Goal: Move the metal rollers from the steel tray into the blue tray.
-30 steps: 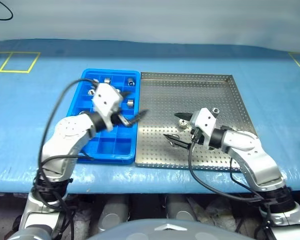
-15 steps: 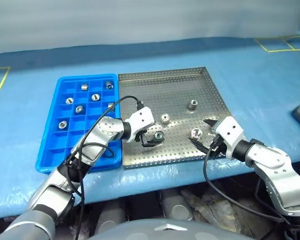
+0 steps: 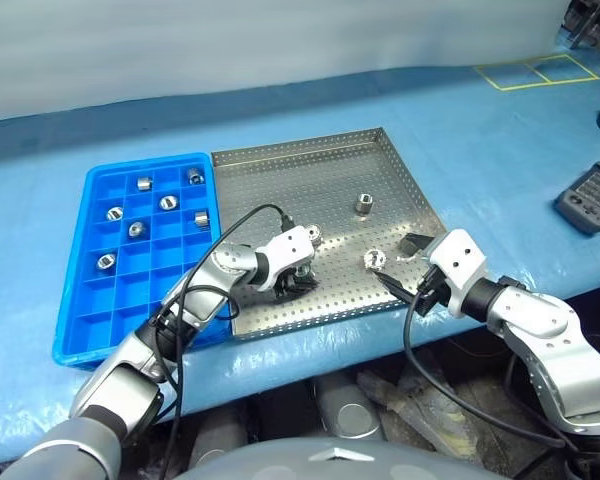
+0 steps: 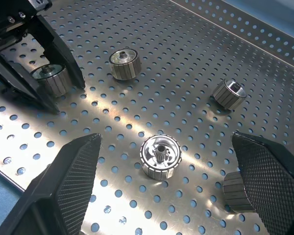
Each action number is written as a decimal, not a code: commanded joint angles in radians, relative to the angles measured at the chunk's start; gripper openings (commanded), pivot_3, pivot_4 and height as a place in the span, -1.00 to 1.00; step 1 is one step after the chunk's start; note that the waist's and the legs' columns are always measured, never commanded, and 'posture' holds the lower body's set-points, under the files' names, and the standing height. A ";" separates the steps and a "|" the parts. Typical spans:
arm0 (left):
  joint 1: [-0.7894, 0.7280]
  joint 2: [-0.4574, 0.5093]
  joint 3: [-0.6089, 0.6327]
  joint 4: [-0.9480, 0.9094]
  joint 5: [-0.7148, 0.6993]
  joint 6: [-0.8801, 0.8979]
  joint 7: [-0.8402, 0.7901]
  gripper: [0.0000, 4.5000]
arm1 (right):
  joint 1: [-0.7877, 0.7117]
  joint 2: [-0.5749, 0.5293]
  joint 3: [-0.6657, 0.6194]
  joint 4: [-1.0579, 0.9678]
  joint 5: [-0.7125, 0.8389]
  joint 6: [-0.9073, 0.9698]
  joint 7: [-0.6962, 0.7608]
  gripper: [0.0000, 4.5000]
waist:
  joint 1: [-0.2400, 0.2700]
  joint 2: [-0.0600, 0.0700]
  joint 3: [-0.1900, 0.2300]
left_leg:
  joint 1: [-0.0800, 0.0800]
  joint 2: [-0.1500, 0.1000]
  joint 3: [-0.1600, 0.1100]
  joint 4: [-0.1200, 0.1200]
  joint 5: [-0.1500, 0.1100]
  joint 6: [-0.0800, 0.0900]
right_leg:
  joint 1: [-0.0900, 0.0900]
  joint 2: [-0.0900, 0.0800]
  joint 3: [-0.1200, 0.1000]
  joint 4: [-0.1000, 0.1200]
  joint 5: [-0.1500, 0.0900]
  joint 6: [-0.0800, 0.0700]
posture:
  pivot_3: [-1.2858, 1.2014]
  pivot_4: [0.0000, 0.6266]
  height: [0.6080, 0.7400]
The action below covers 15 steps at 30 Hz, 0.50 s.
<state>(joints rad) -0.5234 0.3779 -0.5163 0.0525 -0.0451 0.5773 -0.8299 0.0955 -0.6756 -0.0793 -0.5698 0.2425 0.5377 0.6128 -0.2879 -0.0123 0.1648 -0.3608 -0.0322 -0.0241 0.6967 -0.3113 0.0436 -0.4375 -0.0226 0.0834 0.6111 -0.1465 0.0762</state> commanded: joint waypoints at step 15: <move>0.081 0.076 0.166 -0.251 -0.040 0.055 0.031 -0.22 | -0.133 0.045 0.103 0.044 0.051 -0.033 0.077 1.00 | 0.006 0.000 0.000 | -0.002 0.000 0.001 0.000 0.000 0.000 | -0.003 0.000 0.002 0.001 0.001 0.001 | -0.18 -0.52 1.00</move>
<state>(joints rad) -0.4474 0.4370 -0.4123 -0.1075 -0.0628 0.6190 -0.8066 -0.0205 -0.6336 0.0175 -0.5225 0.2782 0.5283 0.6721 -0.2822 -0.0127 0.1651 -0.3627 -0.0318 -0.0226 0.6966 -0.3114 0.0438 -0.4410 -0.0225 0.0858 0.6120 -0.1458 0.0770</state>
